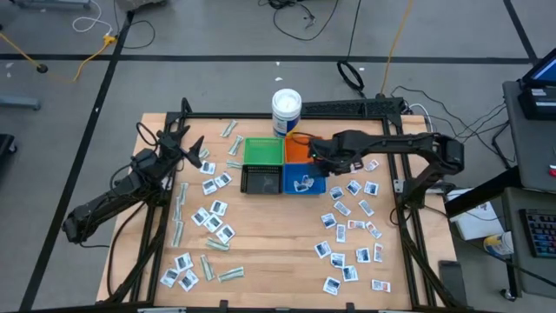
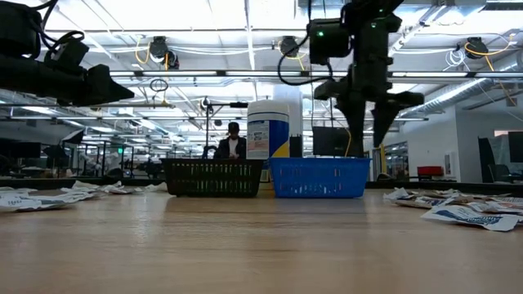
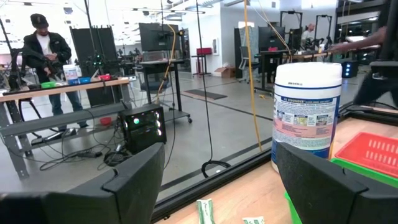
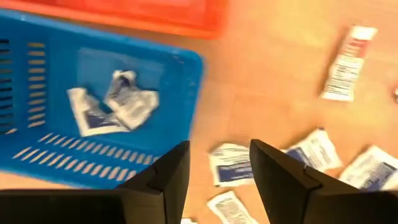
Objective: Pick & Place First Aid Supplies
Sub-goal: Put the blue alcohol pad into the blue basket
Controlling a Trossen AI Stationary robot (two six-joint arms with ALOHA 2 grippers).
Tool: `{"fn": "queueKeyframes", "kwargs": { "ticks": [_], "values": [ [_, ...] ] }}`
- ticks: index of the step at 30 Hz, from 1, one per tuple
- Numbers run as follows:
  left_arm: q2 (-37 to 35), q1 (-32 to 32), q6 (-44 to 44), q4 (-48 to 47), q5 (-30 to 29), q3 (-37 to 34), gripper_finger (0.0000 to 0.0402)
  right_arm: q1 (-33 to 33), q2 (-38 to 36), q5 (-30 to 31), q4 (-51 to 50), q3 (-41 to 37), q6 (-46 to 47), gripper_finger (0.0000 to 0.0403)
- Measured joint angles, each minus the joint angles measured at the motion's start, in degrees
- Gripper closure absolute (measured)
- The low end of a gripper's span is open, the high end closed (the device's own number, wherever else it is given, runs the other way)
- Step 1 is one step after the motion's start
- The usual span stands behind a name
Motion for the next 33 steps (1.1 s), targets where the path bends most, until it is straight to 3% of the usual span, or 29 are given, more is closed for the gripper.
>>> {"fn": "queueKeyframes", "kwargs": {
  "ticks": [20, 33],
  "values": [
    [0.0, 0.0, 0.02, 0.0, 0.01, 0.0, 0.0094, -4.73, -21.16, -0.32, -5.56, -21.63, 0.34, 0.0243],
    [0.0, 0.01, 0.0, 0.0, -0.01, 0.0, 0.0094, -7.45, -24.82, 0.26, -5.5, -26.87, -2.32, 0.0243]
  ]
}}
